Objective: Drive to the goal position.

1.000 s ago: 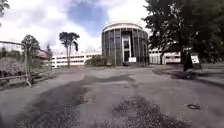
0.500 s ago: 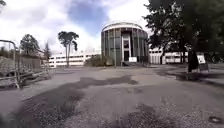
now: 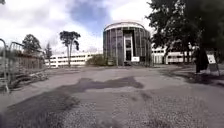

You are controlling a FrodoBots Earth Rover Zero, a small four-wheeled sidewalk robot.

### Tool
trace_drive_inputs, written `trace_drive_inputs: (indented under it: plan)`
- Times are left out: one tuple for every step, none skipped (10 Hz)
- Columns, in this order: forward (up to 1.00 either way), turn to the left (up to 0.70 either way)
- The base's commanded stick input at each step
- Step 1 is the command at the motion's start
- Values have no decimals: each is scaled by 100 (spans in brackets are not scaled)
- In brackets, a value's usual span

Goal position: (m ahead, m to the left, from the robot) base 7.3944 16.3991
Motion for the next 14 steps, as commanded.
trace_drive_inputs:
  plan:
    - [70,0]
    - [70,0]
    - [70,0]
    - [70,0]
    - [70,0]
    - [70,0]
    - [70,0]
    - [70,0]
    - [70,0]
    - [70,0]
    - [70,0]
    - [70,0]
    - [70,0]
    - [70,0]
